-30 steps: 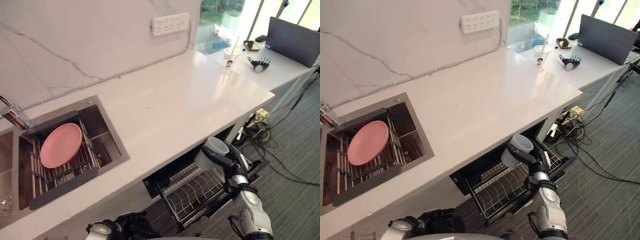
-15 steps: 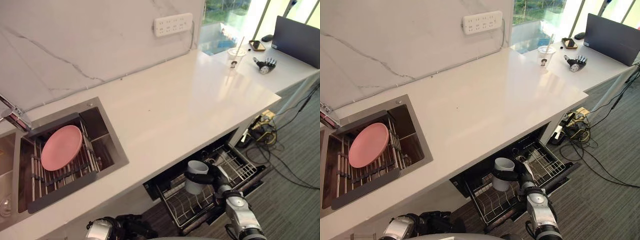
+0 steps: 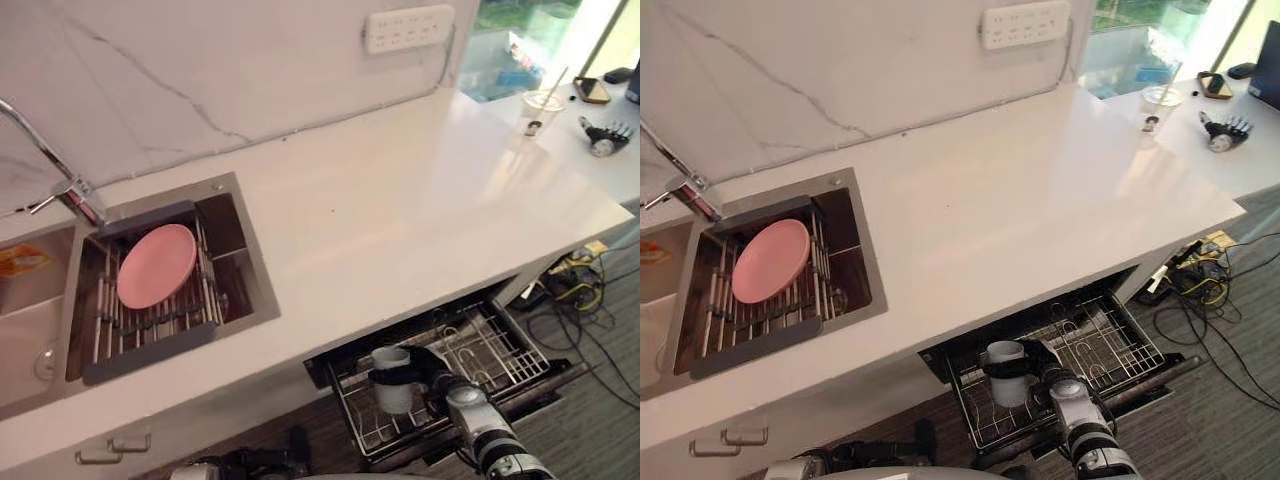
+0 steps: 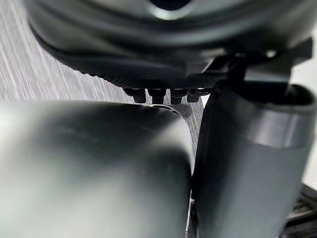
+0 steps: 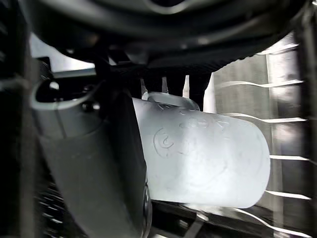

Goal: Walk over to the sink, pick up the cup, carry it to the dishwasher, place the cup inside the dishwasher, then close the dishwasher door

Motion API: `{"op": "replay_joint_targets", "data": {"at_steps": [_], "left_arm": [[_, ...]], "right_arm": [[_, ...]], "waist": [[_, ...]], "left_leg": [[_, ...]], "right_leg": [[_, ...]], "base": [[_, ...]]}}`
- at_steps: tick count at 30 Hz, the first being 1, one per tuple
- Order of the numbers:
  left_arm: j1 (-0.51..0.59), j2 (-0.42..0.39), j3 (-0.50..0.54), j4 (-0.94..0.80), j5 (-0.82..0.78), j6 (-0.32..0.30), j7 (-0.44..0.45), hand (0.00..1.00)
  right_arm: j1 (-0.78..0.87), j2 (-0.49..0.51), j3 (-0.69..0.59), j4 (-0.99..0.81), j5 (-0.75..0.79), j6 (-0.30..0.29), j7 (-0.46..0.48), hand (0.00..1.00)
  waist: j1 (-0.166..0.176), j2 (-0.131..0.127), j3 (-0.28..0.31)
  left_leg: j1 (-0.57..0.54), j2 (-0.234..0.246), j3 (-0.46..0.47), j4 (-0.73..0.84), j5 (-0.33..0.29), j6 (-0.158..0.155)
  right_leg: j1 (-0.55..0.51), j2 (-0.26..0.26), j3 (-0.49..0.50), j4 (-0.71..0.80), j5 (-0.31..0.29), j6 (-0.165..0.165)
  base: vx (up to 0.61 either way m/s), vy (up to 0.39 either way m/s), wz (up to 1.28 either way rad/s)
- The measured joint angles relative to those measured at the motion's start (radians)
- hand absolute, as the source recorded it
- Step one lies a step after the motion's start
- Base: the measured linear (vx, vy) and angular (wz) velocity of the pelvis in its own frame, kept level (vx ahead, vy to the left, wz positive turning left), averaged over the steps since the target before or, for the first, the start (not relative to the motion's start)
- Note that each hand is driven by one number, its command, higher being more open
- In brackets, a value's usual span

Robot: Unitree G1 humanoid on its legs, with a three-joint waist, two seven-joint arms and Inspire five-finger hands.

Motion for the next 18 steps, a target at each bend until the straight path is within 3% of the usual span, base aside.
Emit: {"op": "replay_joint_targets", "data": {"at_steps": [2, 5, 6, 18], "left_arm": [[-0.009, -0.003, 0.003, 0.0, 0.0, -0.01, -0.003, 1.0], [-0.055, -0.001, 0.004, -0.002, -0.011, -0.03, -0.006, 1.0], [-0.069, 0.011, 0.004, 0.002, -0.026, -0.031, -0.006, 1.0], [-0.094, 0.028, -0.024, 0.037, -0.039, -0.025, -0.036, 1.0]], "right_arm": [[-0.027, 0.0, 0.003, 0.031, 0.001, 0.001, -0.005, 0.0], [-0.143, -0.01, 0.002, 0.086, 0.001, 0.005, -0.026, 0.0], [-0.17, -0.021, 0.002, 0.085, 0.004, 0.005, -0.014, 1.0], [-0.193, -0.023, 0.053, 0.117, -0.031, 0.013, 0.012, 1.0]], "waist": [[0.006, 0.009, 0.009], [0.013, 0.031, 0.087], [0.013, 0.025, 0.107], [0.028, 0.019, 0.124]], "left_leg": [[-0.03, -0.001, -0.019, 0.0, 0.009, 0.003], [-0.077, 0.001, -0.035, 0.001, 0.034, 0.011], [-0.088, 0.002, -0.037, 0.001, 0.041, 0.015], [-0.042, -0.001, -0.044, 0.0, 0.033, 0.004]], "right_leg": [[-0.025, 0.0, -0.009, 0.012, -0.003, -0.002], [-0.072, -0.001, -0.024, 0.036, -0.003, -0.003], [-0.084, -0.001, -0.026, 0.043, -0.003, -0.003], [-0.046, -0.007, -0.026, 0.062, -0.029, -0.007]], "base": [[-0.04, -0.009, 0.28], [-0.06, 0.007, 0.17], [-0.05, 0.012, 0.07], [-0.01, -0.005, 0.01]]}}
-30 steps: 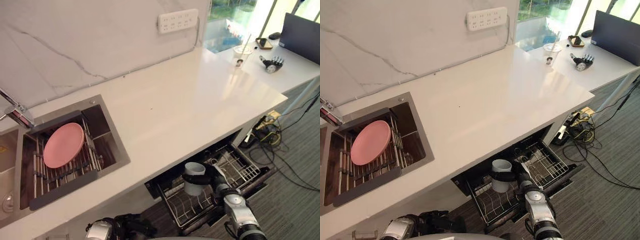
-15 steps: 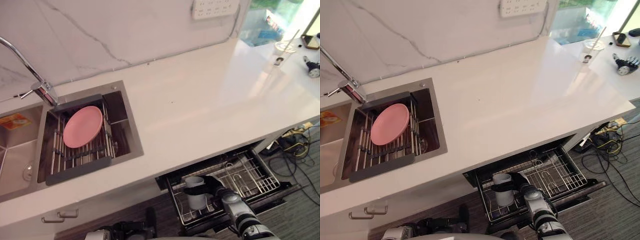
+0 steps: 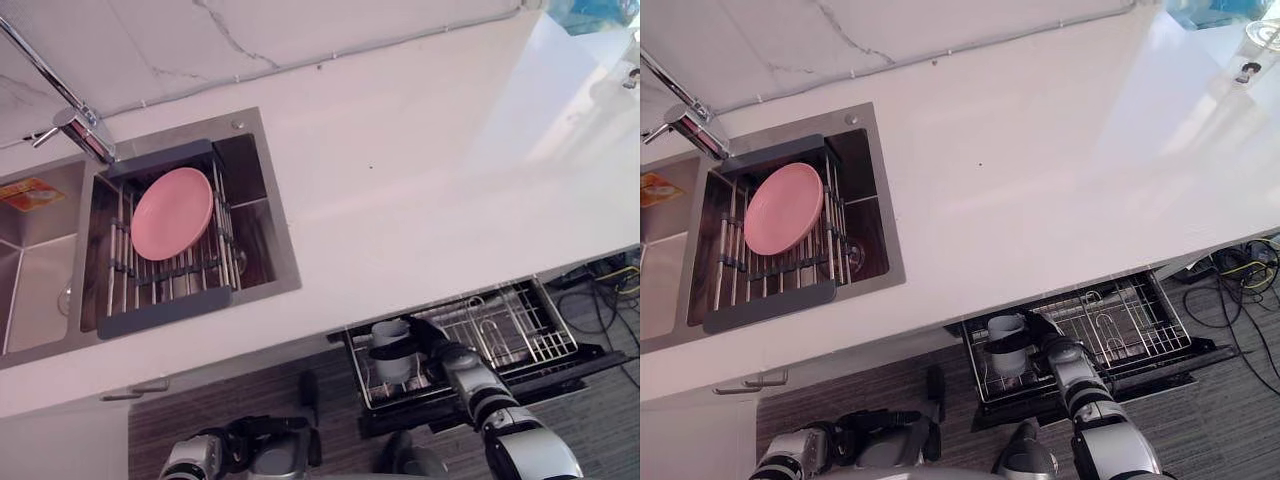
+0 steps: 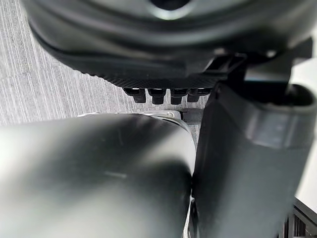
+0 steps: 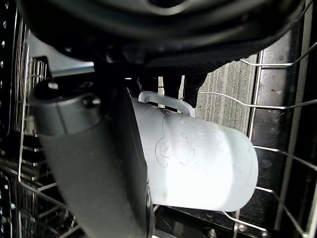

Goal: Walk over to the sink, pick up the cup, carry it to the dishwasher, place the cup inside the dishwasher, then close the dishwasher door

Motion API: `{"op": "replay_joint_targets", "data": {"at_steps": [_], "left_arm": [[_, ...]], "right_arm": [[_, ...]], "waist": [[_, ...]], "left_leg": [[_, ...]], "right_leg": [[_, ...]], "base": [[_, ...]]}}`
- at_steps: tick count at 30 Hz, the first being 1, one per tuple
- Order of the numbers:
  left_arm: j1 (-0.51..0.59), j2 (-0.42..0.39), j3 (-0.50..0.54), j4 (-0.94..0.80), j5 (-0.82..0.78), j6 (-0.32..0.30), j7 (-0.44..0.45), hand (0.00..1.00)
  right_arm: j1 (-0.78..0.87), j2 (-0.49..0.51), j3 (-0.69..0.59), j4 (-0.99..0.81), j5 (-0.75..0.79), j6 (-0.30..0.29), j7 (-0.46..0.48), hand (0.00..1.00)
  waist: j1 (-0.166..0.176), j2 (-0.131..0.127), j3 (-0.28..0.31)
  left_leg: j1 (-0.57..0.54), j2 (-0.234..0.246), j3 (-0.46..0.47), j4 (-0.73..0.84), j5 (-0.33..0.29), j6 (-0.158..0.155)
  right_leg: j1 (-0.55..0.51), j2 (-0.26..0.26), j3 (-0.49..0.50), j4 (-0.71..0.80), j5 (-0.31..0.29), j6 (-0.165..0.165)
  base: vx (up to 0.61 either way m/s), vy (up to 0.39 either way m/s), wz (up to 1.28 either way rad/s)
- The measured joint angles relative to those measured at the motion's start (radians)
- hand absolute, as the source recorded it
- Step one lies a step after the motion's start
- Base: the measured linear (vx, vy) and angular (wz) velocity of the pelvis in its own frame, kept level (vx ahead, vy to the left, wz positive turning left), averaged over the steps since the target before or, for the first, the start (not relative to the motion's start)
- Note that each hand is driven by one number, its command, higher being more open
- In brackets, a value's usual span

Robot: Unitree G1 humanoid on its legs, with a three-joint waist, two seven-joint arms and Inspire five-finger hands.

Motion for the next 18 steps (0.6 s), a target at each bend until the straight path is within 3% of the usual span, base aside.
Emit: {"op": "replay_joint_targets", "data": {"at_steps": [5, 11, 18], "left_arm": [[-0.004, 0.0, -0.018, 0.007, 0.0, 0.0, 0.0, 1.0], [-0.004, 0.01, -0.018, 0.041, 0.003, 0.012, 0.008, 1.0], [0.002, 0.04, -0.018, 0.079, 0.024, 0.045, 0.016, 1.0]], "right_arm": [[0.021, 0.021, 0.025, -0.005, -0.052, -0.023, -0.021, 1.0], [0.136, 0.08, 0.092, -0.071, -0.115, -0.016, -0.025, 1.0], [0.307, 0.087, 0.103, -0.26, -0.087, -0.025, -0.029, 1.0]], "waist": [[0.0, -0.014, -0.008], [0.001, -0.056, -0.039], [-0.037, -0.107, -0.093]], "left_leg": [[0.013, 0.01, 0.017, 0.0, -0.008, -0.009], [0.069, 0.018, 0.081, 0.0, -0.037, -0.024], [0.113, 0.029, 0.153, -0.001, -0.059, -0.034]], "right_leg": [[0.008, 0.006, 0.012, -0.002, -0.007, -0.002], [0.038, 0.007, 0.065, -0.021, -0.007, -0.003], [0.045, 0.007, 0.128, -0.029, -0.007, -0.002]], "base": [[0.0, -0.051, -0.09], [0.03, -0.04, -0.27], [0.0, -0.019, -0.28]]}}
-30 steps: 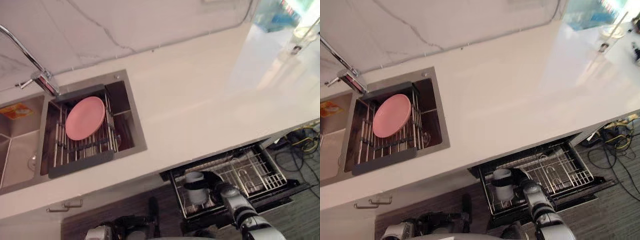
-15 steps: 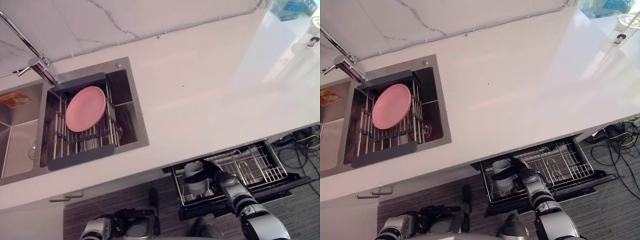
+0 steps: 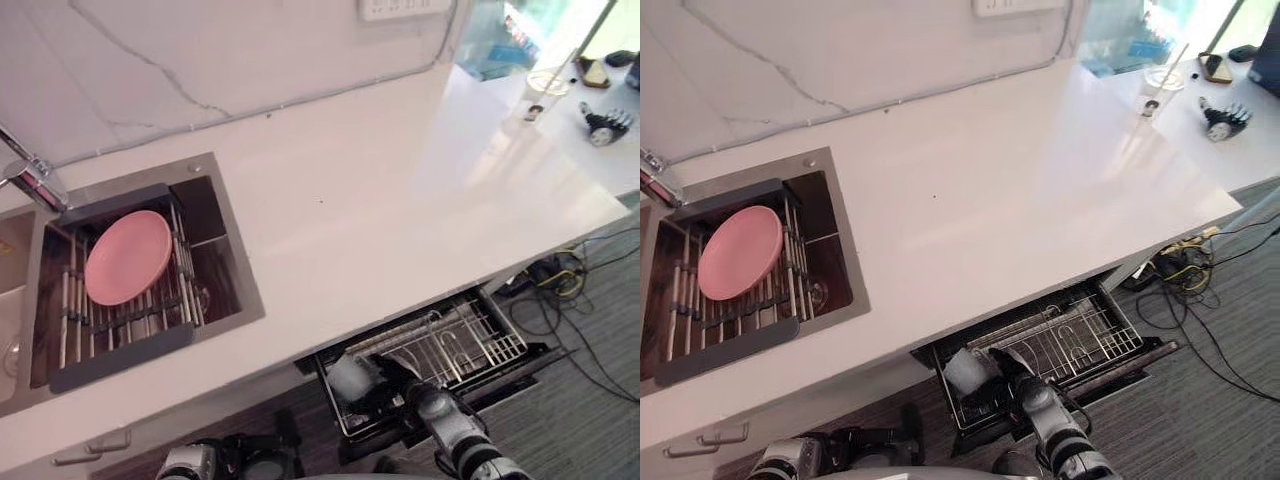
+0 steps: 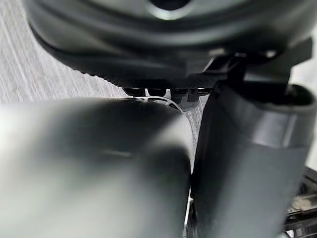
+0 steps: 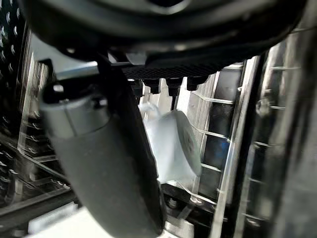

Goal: Walk over to the sink, pick up the cup, carry it to the dishwasher, place the cup inside the dishwasher, then close the dishwasher door

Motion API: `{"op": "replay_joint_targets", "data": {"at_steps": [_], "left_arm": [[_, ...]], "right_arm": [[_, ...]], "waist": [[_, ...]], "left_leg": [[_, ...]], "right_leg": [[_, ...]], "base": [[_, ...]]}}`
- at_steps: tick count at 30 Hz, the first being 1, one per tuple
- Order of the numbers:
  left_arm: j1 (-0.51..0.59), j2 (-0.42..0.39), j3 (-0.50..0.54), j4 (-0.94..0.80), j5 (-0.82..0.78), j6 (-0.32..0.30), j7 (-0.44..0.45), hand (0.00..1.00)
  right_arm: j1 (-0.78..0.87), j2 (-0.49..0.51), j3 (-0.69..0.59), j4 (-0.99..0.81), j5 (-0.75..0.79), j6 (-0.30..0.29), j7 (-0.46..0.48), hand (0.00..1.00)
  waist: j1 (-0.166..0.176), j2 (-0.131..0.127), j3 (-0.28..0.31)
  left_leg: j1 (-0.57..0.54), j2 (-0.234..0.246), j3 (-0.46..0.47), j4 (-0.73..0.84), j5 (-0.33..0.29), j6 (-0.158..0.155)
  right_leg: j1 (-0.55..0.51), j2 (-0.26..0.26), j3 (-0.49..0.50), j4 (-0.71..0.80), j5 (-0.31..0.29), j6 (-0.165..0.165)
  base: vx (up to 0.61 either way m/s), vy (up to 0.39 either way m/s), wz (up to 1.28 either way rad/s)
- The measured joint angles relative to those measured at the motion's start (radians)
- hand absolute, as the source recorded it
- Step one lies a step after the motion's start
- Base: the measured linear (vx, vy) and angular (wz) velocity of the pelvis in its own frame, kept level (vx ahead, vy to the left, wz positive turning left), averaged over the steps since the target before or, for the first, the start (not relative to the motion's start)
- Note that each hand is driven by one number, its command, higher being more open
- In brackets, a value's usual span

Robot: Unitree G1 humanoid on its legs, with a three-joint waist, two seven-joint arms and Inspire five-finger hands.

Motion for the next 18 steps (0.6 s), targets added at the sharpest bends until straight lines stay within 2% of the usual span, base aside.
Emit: {"op": "replay_joint_targets", "data": {"at_steps": [3, 6, 9, 13, 18], "left_arm": [[0.013, 0.007, 0.001, 0.003, -0.004, 0.012, 0.012, 1.0], [0.025, 0.007, 0.006, 0.008, -0.027, 0.015, 0.031, 1.0], [0.034, 0.007, 0.016, 0.034, -0.041, 0.018, 0.046, 1.0], [0.056, -0.001, 0.049, 0.048, -0.044, 0.019, 0.068, 1.0], [0.068, -0.005, 0.05, 0.064, -0.065, 0.008, 0.1, 1.0]], "right_arm": [[0.088, 0.016, -0.063, -0.098, 0.095, -0.029, -0.023, 1.0], [0.148, 0.042, -0.158, -0.204, 0.23, -0.05, -0.038, 1.0], [0.199, 0.059, -0.234, -0.307, 0.341, -0.071, -0.035, 1.0], [0.247, 0.08, -0.325, -0.539, 0.467, -0.093, 0.006, 1.0], [0.254, 0.08, -0.394, -0.736, 0.606, -0.113, 0.089, 1.0]], "waist": [[-0.015, -0.015, -0.02], [-0.045, -0.017, -0.026], [-0.06, -0.016, -0.049], [-0.104, -0.006, -0.061], [-0.128, 0.0, -0.068]], "left_leg": [[0.02, 0.001, 0.028, 0.0, -0.008, -0.001], [0.033, 0.005, 0.058, 0.0, -0.013, -0.001], [0.042, 0.013, 0.102, 0.0, -0.017, -0.002], [0.053, 0.03, 0.162, 0.0, -0.02, -0.004], [0.07, 0.05, 0.214, 0.0, -0.02, -0.004]], "right_leg": [[0.011, -0.001, 0.017, -0.004, 0.001, 0.001], [0.006, -0.001, 0.052, -0.005, 0.005, 0.004], [-0.012, 0.004, 0.097, -0.007, 0.015, 0.002], [-0.038, 0.019, 0.162, -0.014, 0.035, -0.006], [-0.044, 0.041, 0.213, -0.043, 0.067, -0.017]], "base": [[0.01, -0.011, -0.21], [-0.02, 0.007, -0.28], [0.0, 0.021, -0.43], [-0.02, 0.014, -0.46], [-0.04, -0.002, -0.34]]}}
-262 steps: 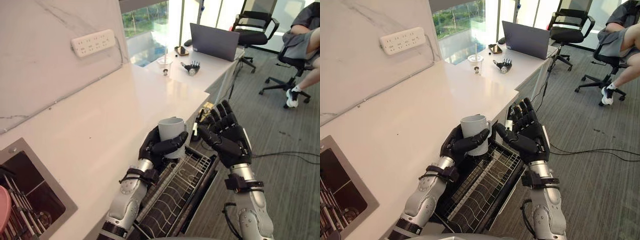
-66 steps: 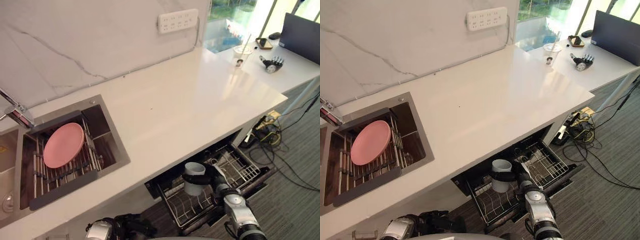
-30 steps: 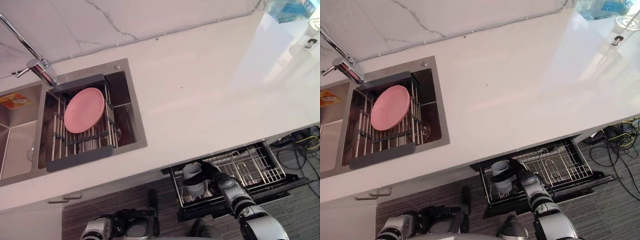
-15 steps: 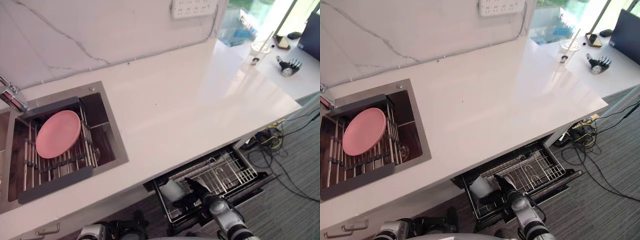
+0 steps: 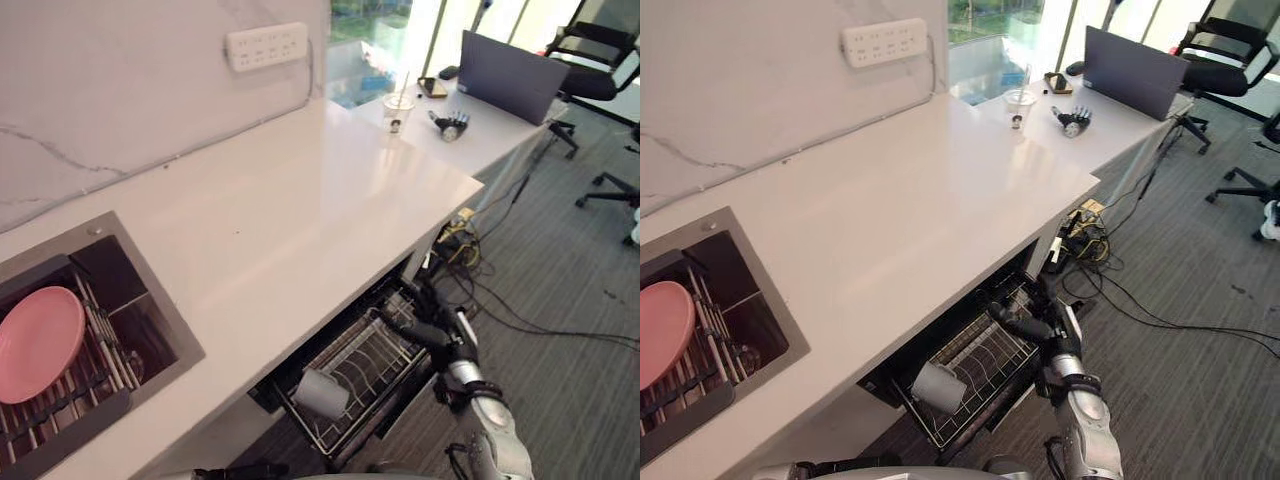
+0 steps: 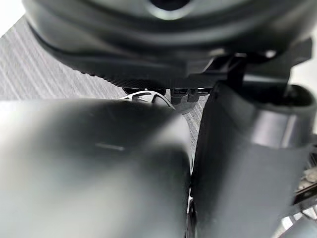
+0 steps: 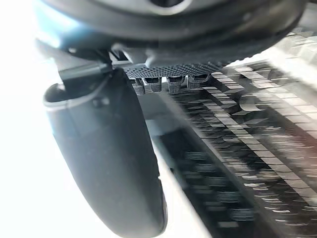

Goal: Walk over to the sink, pick up the cup, carry it to the dishwasher, place the cup inside the dishwasher, then close the dishwasher door

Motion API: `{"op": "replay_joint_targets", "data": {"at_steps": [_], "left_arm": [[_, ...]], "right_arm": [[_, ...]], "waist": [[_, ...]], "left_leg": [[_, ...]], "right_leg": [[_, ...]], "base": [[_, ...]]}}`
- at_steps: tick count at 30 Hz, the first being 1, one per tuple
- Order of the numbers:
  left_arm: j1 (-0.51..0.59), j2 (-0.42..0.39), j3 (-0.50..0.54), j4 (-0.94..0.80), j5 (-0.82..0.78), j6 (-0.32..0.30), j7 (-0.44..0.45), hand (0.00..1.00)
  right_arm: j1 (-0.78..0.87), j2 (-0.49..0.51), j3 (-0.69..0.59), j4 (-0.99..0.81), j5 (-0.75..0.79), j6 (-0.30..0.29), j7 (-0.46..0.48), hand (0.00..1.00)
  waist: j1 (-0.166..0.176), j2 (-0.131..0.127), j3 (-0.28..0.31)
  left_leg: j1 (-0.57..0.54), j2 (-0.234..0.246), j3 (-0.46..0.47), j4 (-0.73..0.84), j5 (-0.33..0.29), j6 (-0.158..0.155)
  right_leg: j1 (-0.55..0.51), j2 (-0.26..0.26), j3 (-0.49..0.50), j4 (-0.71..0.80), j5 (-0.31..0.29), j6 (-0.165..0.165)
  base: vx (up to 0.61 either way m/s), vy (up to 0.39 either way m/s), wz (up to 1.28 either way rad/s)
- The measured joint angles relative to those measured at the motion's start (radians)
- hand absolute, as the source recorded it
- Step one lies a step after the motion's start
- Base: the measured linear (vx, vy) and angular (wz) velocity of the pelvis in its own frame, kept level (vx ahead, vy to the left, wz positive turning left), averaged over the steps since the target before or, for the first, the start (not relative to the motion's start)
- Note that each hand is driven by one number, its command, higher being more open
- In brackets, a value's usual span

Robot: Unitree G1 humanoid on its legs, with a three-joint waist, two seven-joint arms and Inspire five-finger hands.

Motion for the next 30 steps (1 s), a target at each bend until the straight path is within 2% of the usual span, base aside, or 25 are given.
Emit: {"op": "replay_joint_targets", "data": {"at_steps": [7, 8, 13, 16, 18, 21, 23, 25, 28, 30], "left_arm": [[0.017, -0.029, -0.006, 0.022, -0.067, -0.028, 0.055, 1.0], [0.023, -0.035, -0.014, 0.05, -0.094, -0.03, 0.095, 1.0], [0.023, -0.035, -0.014, 0.05, -0.094, -0.031, 0.095, 1.0], [0.025, -0.035, -0.024, 0.058, -0.135, -0.067, 0.106, 1.0], [0.027, -0.037, -0.023, 0.058, -0.179, -0.097, 0.114, 1.0], [0.026, -0.042, -0.023, 0.049, -0.237, -0.15, 0.116, 1.0], [0.024, -0.047, -0.021, 0.034, -0.274, -0.197, 0.117, 1.0], [0.023, -0.062, -0.018, -0.01, -0.202, -0.237, 0.128, 1.0], [0.024, -0.077, -0.032, -0.071, -0.121, -0.286, 0.224, 1.0], [0.022, -0.076, -0.044, -0.074, -0.119, -0.281, 0.214, 1.0]], "right_arm": [[0.005, -0.021, -0.043, -0.129, 0.144, 0.001, 0.146, 1.0], [0.004, -0.05, -0.056, -0.242, 0.163, -0.002, 0.207, 1.0], [0.004, -0.05, -0.055, -0.242, 0.163, -0.002, 0.206, 1.0], [0.0, -0.052, -0.046, -0.217, 0.189, -0.012, 0.164, 1.0], [-0.021, -0.053, -0.037, -0.187, 0.203, -0.014, 0.119, 1.0], [-0.083, -0.055, -0.016, -0.151, 0.241, -0.017, 0.029, 1.0], [-0.131, -0.063, 0.006, -0.133, 0.281, -0.018, -0.056, 1.0], [-0.158, -0.068, 0.02, -0.124, 0.295, -0.02, -0.126, 1.0], [-0.23, -0.084, 0.063, -0.043, 0.3, -0.038, -0.2, 1.0], [-0.278, -0.1, 0.055, -0.044, 0.301, -0.052, -0.236, 1.0]], "waist": [[-0.013, 0.032, -0.028], [-0.014, 0.028, -0.086], [-0.012, 0.028, -0.086], [-0.007, 0.028, -0.083], [0.015, 0.028, -0.078], [0.044, 0.027, -0.045], [0.073, 0.028, -0.013], [0.09, 0.034, 0.014], [0.111, 0.048, 0.044], [0.109, 0.065, 0.05]], "left_leg": [[-0.012, 0.007, 0.026, 0.0, 0.0, 0.001], [-0.036, 0.009, 0.021, 0.0, 0.018, 0.014], [-0.037, 0.009, 0.018, 0.0, 0.019, 0.014], [-0.046, -0.007, -0.024, 0.001, 0.021, 0.018], [-0.051, -0.016, -0.056, 0.004, 0.021, 0.019], [-0.065, -0.042, -0.161, 0.006, 0.018, 0.027], [-0.087, -0.076, -0.295, 0.007, 0.014, 0.028], [-0.113, -0.092, -0.353, 0.023, 0.019, 0.036], [-0.136, -0.092, -0.379, 0.041, 0.02, 0.037], [-0.181, -0.089, -0.345, 0.061, 0.0, 0.036]], "right_leg": [[-0.031, 0.008, 0.034, -0.011, 0.018, -0.005], [-0.047, 0.013, 0.037, -0.025, 0.049, -0.01], [-0.047, 0.013, 0.036, -0.025, 0.049, -0.01], [-0.034, 0.014, 0.007, -0.033, 0.049, -0.008], [-0.033, 0.01, -0.005, -0.035, 0.051, -0.006], [-0.03, 0.001, -0.032, -0.042, 0.054, -0.001], [-0.03, -0.006, -0.056, -0.053, 0.061, 0.005], [-0.032, -0.016, -0.082, -0.054, 0.062, 0.008], [-0.046, -0.026, -0.086, -0.047, 0.066, 0.014], [-0.1, -0.046, -0.083, 0.009, 0.062, 0.01]], "base": [[-0.02, 0.004, -0.14], [0.0, 0.0, 0.0], [0.0, 0.0, 0.01], [0.0, -0.001, 0.27], [0.01, 0.013, 0.23], [-0.02, 0.03, 0.25], [-0.02, 0.038, 0.31], [-0.01, 0.037, 0.42], [-0.02, 0.017, 0.09], [-0.02, 0.043, -0.04]]}}
